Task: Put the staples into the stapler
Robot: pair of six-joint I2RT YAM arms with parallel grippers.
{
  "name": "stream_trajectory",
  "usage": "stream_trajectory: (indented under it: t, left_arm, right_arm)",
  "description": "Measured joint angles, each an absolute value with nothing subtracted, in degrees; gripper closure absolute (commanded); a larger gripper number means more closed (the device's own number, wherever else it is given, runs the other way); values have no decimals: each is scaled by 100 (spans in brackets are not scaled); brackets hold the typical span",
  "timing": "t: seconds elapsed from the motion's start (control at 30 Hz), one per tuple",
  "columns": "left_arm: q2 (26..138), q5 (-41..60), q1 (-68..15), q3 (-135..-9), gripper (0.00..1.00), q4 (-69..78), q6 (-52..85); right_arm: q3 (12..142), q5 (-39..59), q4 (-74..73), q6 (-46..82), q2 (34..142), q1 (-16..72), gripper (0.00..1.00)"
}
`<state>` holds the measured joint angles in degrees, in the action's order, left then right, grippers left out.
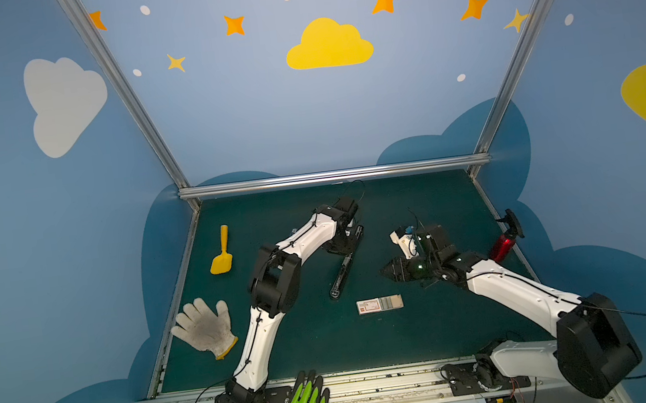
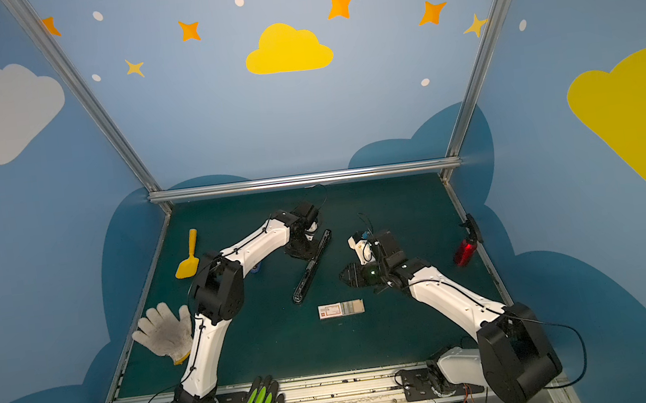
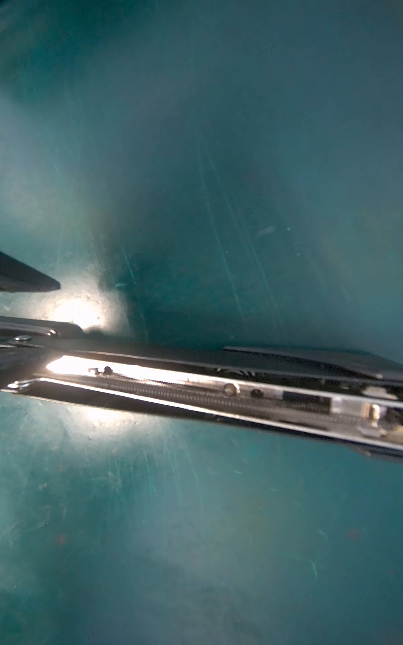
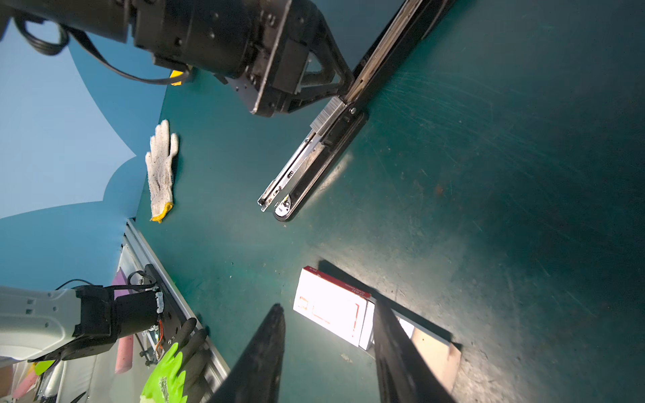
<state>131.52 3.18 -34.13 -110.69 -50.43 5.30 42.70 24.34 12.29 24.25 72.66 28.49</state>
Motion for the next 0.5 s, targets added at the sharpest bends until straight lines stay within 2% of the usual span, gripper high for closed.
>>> stream_trajectory:
  t: [0.5]
  left_arm:
    - [12674, 338, -3430, -10436, 77, -5004, 532]
  right_arm:
    - [4263, 2333, 1192, 2486, 7266, 2821, 57]
